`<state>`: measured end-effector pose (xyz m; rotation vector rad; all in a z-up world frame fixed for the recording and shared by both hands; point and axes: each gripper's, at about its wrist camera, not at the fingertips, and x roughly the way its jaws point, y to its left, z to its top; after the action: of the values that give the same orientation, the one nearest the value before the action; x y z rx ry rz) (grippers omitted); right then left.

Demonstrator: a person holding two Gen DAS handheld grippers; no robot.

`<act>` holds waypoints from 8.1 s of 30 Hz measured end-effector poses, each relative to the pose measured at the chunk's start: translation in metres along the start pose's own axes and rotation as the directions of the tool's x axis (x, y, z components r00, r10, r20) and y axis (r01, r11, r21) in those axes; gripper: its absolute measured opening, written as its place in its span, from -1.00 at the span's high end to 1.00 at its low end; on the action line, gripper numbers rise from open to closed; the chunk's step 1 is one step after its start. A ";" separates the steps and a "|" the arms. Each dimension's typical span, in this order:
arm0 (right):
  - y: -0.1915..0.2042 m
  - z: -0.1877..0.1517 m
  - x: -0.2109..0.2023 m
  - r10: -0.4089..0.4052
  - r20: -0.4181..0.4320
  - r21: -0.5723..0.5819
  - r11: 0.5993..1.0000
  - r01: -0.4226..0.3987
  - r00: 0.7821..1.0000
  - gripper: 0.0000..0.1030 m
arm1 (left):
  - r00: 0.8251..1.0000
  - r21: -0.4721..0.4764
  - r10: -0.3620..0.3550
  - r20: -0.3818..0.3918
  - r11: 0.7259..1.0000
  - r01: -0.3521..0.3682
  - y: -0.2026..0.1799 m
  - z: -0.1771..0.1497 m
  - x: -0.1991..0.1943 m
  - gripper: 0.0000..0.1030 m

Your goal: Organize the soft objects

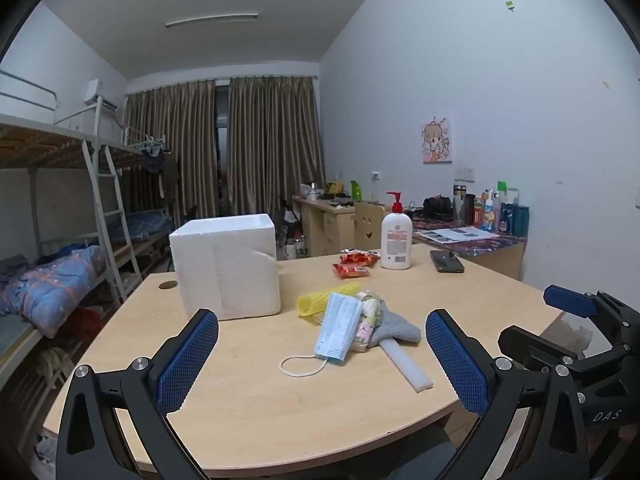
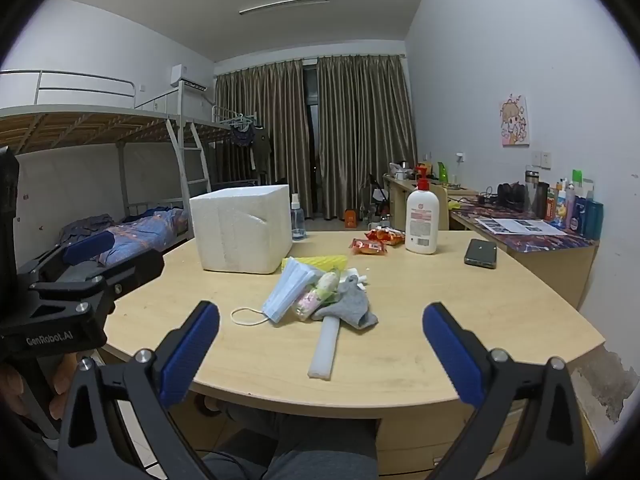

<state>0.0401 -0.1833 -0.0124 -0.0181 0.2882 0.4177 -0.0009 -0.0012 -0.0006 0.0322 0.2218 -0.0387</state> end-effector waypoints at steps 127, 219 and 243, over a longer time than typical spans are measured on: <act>-0.010 -0.035 0.155 0.080 -0.469 -0.082 0.988 -0.134 0.879 0.47 | 0.793 -0.070 -0.277 -0.542 0.956 0.286 0.010 -0.044 0.241 0.77; 0.075 0.154 0.178 0.367 -0.095 -0.137 0.916 -0.377 0.926 0.57 | 0.986 -0.044 0.101 -0.135 0.993 -0.108 0.135 0.115 0.131 0.85; 0.097 0.175 0.272 0.367 -0.191 -0.156 0.904 -0.398 0.910 0.56 | 0.970 -0.072 0.065 -0.235 0.994 -0.084 0.185 0.128 0.239 0.85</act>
<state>0.2862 0.0263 0.0830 -0.1867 0.4094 0.8401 0.2681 0.1707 0.0766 -0.0369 0.4567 0.0495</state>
